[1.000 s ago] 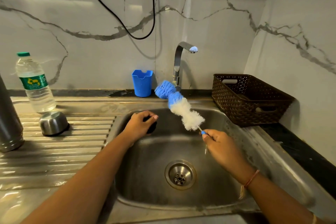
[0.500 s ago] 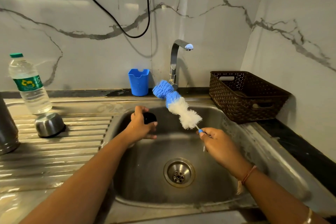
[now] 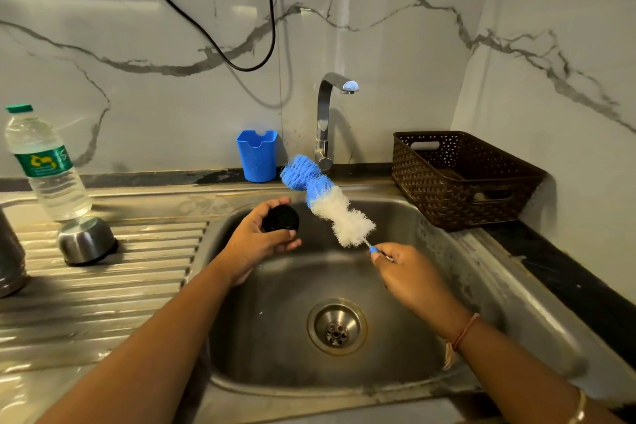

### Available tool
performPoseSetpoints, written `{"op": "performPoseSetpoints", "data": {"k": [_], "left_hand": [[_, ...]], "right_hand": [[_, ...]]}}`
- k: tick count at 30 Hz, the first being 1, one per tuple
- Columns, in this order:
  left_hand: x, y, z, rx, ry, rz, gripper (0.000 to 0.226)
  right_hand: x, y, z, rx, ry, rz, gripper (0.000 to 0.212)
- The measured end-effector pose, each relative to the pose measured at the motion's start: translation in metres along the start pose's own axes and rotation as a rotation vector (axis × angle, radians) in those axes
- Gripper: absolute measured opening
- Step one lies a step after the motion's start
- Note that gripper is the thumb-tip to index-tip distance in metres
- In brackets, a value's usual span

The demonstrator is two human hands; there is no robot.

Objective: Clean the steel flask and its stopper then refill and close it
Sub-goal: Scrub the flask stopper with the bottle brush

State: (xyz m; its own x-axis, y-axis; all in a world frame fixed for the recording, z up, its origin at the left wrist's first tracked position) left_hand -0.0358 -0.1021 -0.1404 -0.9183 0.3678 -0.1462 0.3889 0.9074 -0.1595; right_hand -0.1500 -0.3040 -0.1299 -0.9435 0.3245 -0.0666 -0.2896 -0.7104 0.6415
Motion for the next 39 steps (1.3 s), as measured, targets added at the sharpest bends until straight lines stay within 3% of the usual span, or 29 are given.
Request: {"op": "performPoseSetpoints", "data": {"k": [21, 29, 33, 36, 39], "left_hand": [[0.001, 0.006, -0.005, -0.09, -0.015, -0.132, 0.014], [-0.011, 0.021, 0.009, 0.606, 0.124, -0.3, 0.038], [-0.013, 0.031, 0.002, 0.79, 0.064, -0.348, 0.052], [-0.01, 0.032, -0.004, 0.849, 0.05, -0.355, 0.045], [-0.011, 0.026, -0.006, 0.851, 0.071, -0.343, 0.036]], "right_hand": [[0.003, -0.002, 0.0, 0.02, -0.023, 0.008, 0.031], [0.011, -0.001, 0.01, 0.109, 0.053, -0.017, 0.029], [0.022, -0.006, 0.022, 0.175, 0.126, 0.034, 0.028], [0.03, -0.015, 0.03, 0.272, 0.145, 0.085, 0.027], [0.03, -0.009, 0.036, 0.285, 0.113, 0.012, 0.029]]}}
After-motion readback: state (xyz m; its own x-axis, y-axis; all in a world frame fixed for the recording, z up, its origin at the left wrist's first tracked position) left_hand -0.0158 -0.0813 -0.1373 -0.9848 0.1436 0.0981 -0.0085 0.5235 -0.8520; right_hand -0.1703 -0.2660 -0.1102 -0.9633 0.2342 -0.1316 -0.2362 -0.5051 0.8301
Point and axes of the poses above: each hand's wrist, its own x-axis away from the middle knuckle, its own y-axis out of the back of the hand, z = x × y, the point moved 5 cm from there along -x, towards the middle knuckle, and after that the axes turned 4 degrees about -y, right-handed, at the moved point
